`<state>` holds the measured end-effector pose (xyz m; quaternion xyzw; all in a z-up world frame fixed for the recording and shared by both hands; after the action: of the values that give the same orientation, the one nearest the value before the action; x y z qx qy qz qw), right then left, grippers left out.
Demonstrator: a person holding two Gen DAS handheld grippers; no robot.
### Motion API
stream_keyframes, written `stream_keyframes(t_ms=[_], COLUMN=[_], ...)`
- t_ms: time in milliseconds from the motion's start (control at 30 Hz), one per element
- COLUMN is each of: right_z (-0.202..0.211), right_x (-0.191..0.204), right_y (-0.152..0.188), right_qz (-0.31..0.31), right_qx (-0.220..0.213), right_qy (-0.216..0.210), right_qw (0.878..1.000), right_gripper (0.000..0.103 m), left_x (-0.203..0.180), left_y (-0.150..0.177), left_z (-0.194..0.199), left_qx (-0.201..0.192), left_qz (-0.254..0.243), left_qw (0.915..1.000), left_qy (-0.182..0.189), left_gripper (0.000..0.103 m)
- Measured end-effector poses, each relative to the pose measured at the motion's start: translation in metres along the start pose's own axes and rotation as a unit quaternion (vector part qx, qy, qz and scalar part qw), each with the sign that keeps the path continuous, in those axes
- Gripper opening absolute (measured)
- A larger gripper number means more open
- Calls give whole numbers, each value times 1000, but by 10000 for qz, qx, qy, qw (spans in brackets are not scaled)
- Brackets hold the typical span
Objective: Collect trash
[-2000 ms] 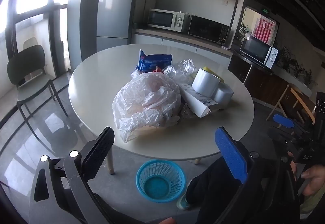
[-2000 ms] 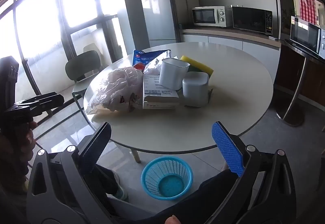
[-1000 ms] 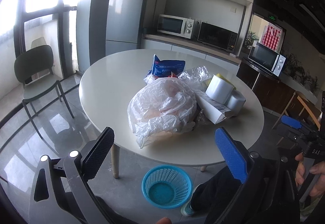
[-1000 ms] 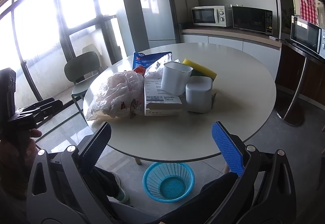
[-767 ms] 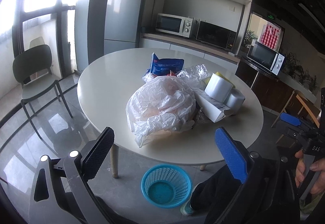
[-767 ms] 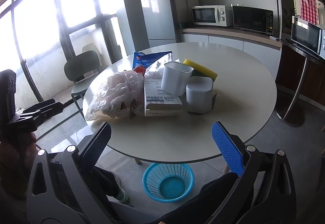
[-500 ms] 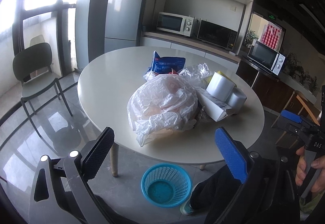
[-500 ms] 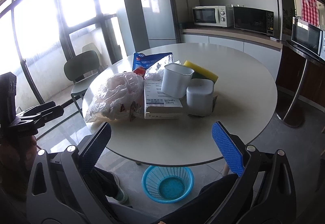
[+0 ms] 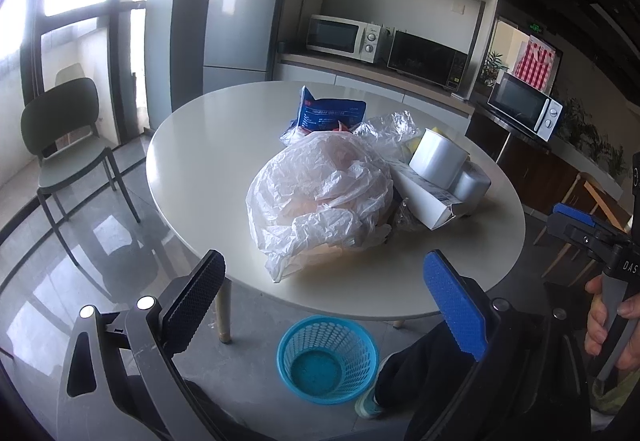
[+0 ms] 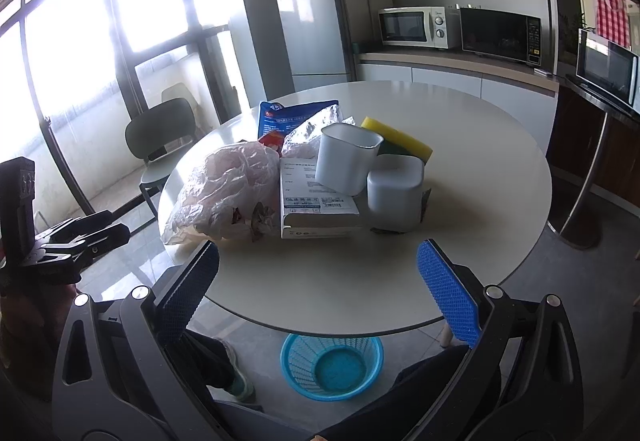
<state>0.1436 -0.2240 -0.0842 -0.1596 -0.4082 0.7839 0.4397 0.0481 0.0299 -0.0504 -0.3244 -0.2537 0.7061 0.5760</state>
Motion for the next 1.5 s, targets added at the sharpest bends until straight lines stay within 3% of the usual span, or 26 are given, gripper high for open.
stream_keyframes(t_ms=[733,1200,1300,1400,1500], right_z=[-67,-130,-140,-146,-147], right_x=[-17,-26,-28,-29,-29], right_y=[-65,-89,-92,-95,-97], right_qz=[-30,-199,-231,-274,-261], right_qx=[171,522,587,606,622], right_qy=[19,60,63,68,94], right_qw=[9998,9984,9980,9978,9977], right_gripper=[94,91,83,75,59], left_x=[-3,0,-2,-2,-4], left_y=[-18,-13,-13,-14,-15], left_z=[-51,-87,-88,-90,-87], left_qx=[198,542,557,603,566], left_qz=[-293,-362,-445,-458,-487], left_qw=[9991,9979,9974,9969,9969], left_qy=[-242,59,125,192,267], left_gripper=[96,80,67,47,24])
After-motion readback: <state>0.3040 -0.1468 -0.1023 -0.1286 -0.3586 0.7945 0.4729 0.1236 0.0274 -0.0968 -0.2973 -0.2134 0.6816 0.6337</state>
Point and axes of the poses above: each gripper's, at about its wrist camera, not at the fingertips, and z roughly against the way its jaws point, x to its left, y to its underside, the point moved 5 cm from there along -z, roughly the way its jaws point, and after that the axes turned 6 degrees about x, right-handed, at the moved point
